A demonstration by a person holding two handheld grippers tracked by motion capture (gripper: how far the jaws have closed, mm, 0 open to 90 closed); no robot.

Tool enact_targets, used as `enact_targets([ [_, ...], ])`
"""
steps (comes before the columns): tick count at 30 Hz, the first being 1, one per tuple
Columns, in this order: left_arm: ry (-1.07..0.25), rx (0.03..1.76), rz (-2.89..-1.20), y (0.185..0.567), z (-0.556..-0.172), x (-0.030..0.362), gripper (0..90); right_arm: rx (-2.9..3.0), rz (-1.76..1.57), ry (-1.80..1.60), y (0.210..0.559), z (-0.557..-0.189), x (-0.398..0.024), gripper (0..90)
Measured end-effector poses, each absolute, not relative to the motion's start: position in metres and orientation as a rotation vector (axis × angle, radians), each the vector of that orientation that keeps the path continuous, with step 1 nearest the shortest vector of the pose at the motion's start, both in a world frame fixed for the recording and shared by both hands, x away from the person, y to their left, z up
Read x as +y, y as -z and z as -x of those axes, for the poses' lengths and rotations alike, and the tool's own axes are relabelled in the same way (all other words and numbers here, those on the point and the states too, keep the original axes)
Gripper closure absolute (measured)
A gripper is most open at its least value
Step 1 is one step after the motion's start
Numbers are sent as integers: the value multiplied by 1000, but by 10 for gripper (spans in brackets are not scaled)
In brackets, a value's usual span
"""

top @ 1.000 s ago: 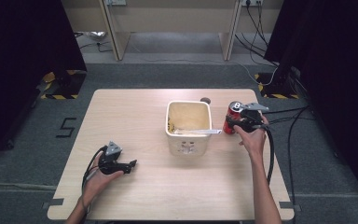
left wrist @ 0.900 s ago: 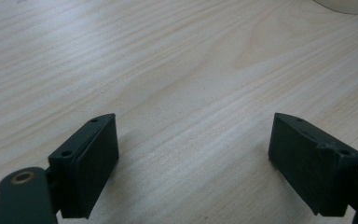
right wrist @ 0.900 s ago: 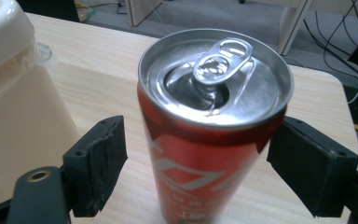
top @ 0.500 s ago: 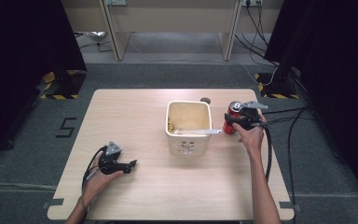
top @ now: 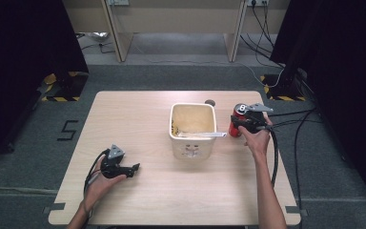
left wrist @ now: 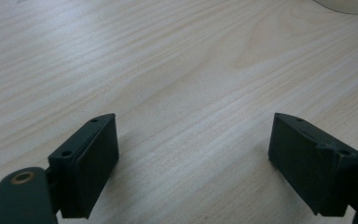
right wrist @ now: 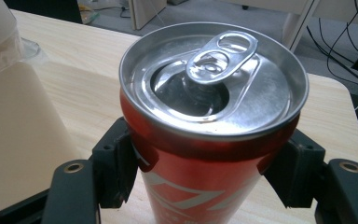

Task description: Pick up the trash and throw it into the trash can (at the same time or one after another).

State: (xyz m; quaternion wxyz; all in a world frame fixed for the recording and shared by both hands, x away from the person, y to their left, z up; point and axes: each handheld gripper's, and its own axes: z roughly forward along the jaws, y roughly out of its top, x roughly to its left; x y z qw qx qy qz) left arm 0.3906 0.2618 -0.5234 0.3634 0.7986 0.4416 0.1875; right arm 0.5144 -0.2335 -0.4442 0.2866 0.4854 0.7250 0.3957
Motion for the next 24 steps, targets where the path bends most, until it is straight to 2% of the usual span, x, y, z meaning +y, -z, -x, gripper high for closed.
enact_targets([
  [24, -483, 1136, -2057, 523, -391, 262, 153, 1956, -1256, -1077, 425, -497, -230, 340],
])
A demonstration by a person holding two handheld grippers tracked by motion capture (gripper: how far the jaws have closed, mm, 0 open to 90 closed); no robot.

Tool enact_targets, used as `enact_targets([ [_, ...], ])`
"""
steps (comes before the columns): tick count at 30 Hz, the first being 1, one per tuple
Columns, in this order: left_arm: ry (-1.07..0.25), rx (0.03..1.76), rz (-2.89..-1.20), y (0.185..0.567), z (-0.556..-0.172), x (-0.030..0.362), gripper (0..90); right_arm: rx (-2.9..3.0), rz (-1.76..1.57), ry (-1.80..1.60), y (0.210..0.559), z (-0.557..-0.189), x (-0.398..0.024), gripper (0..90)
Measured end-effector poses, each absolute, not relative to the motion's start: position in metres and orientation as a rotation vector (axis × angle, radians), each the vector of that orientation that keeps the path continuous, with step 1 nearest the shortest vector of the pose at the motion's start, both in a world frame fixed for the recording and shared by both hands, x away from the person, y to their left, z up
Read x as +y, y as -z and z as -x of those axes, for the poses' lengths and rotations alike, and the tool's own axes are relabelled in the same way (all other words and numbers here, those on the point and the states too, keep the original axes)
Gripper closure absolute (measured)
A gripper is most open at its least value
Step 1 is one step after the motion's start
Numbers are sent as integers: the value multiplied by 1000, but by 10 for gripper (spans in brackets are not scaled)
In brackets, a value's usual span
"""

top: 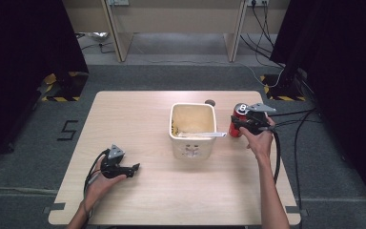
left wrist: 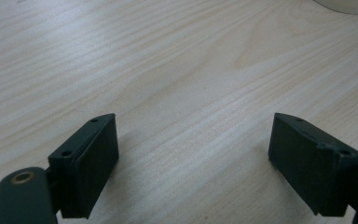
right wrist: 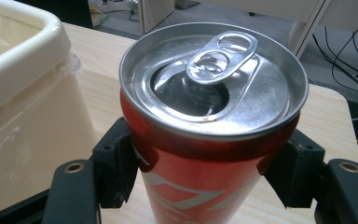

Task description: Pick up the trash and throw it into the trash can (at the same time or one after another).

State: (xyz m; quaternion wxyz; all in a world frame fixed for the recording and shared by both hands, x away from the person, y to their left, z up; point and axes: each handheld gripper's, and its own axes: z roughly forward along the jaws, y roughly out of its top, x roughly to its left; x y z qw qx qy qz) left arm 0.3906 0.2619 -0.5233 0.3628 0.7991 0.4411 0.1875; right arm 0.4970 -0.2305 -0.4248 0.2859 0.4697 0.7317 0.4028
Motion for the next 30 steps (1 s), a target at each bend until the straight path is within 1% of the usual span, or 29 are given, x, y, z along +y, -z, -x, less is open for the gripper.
enact_targets([
  [24, -482, 1137, -2056, 523, -391, 262, 153, 2013, -1184, -1082, 414, -460, -219, 340],
  [30, -482, 1137, -2055, 523, -391, 262, 153, 2001, -1172, -1089, 402, -455, -219, 340],
])
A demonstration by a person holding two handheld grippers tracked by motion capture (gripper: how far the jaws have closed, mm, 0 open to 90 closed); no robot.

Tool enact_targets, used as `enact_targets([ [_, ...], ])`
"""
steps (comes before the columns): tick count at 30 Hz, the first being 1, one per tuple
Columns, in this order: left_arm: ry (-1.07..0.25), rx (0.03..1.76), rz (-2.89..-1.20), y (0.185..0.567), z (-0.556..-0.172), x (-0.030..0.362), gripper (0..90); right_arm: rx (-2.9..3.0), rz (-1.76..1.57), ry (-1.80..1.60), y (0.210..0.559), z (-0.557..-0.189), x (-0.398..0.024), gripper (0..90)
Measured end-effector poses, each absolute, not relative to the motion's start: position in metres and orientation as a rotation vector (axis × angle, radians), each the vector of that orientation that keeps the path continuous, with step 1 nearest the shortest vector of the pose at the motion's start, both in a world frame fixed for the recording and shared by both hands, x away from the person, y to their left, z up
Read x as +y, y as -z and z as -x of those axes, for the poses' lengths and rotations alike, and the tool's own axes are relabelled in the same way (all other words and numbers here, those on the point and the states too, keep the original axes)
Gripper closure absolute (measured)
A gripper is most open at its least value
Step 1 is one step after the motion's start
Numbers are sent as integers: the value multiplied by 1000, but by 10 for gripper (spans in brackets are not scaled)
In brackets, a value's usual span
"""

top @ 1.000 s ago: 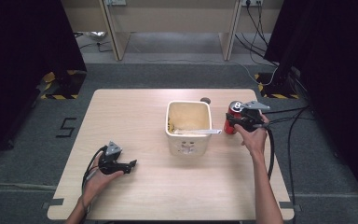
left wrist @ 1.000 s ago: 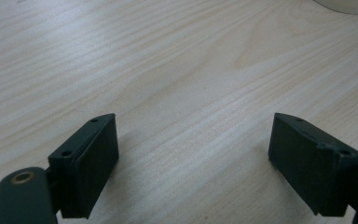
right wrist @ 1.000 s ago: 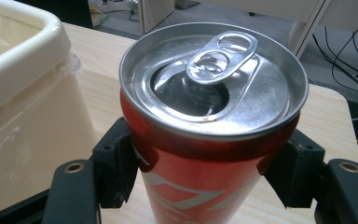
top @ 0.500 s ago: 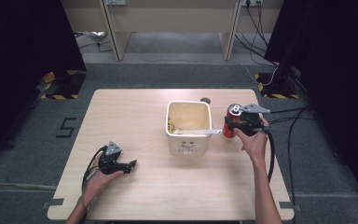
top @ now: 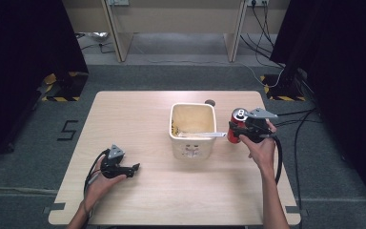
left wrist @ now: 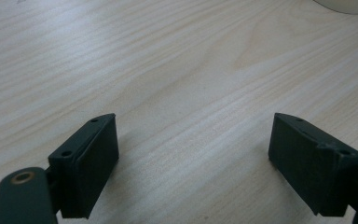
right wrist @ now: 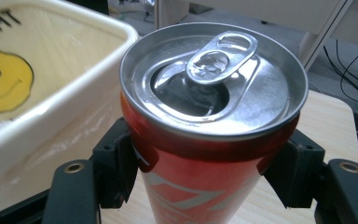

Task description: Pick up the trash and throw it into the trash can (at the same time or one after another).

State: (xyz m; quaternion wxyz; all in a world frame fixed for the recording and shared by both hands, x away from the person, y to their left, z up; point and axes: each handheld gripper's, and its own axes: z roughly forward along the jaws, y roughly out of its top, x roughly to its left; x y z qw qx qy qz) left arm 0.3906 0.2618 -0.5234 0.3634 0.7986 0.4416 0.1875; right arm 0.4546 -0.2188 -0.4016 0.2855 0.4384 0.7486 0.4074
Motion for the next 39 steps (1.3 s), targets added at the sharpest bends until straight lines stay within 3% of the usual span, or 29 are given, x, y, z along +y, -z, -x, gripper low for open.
enact_targets([
  [39, -483, 1136, -2057, 523, -391, 262, 152, 1988, -1121, -1130, 340, -449, -213, 340],
])
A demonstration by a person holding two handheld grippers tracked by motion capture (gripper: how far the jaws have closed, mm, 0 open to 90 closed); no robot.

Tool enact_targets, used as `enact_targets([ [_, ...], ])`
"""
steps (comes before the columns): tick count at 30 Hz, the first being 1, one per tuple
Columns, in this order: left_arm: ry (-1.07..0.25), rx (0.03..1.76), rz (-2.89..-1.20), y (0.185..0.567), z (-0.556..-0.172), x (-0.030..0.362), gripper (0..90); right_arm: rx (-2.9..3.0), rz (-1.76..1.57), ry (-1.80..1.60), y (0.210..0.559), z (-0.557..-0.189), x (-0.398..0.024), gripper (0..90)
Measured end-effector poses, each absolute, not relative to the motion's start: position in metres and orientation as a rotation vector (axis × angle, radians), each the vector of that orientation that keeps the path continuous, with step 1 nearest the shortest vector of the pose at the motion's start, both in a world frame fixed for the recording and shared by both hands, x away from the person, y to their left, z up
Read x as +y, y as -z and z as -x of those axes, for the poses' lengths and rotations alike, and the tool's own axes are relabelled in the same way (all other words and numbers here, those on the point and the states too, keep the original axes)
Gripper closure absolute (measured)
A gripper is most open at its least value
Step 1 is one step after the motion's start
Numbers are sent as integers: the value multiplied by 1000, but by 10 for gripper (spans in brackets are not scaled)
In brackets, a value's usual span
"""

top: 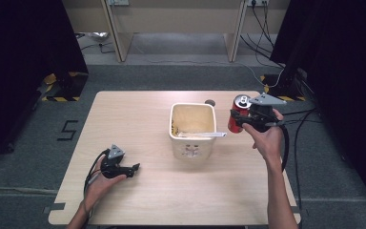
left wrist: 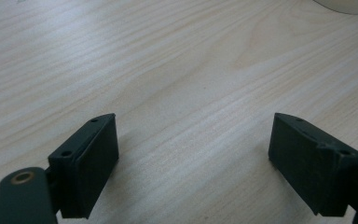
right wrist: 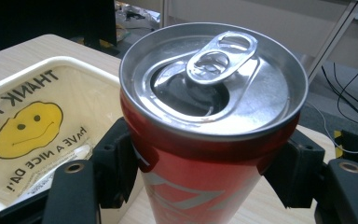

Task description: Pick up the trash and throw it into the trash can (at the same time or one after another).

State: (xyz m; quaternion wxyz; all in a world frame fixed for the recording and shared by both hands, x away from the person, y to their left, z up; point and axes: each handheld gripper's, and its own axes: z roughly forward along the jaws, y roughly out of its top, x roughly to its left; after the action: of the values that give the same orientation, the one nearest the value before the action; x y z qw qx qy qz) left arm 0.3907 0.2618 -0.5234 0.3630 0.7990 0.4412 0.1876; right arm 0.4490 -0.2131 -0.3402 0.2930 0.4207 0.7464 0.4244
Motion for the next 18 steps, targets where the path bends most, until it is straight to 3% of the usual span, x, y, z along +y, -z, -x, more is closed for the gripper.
enact_targets([
  [18, -483, 1135, -2058, 523, -391, 262, 152, 1981, -1058, -1143, 313, -452, -200, 340],
])
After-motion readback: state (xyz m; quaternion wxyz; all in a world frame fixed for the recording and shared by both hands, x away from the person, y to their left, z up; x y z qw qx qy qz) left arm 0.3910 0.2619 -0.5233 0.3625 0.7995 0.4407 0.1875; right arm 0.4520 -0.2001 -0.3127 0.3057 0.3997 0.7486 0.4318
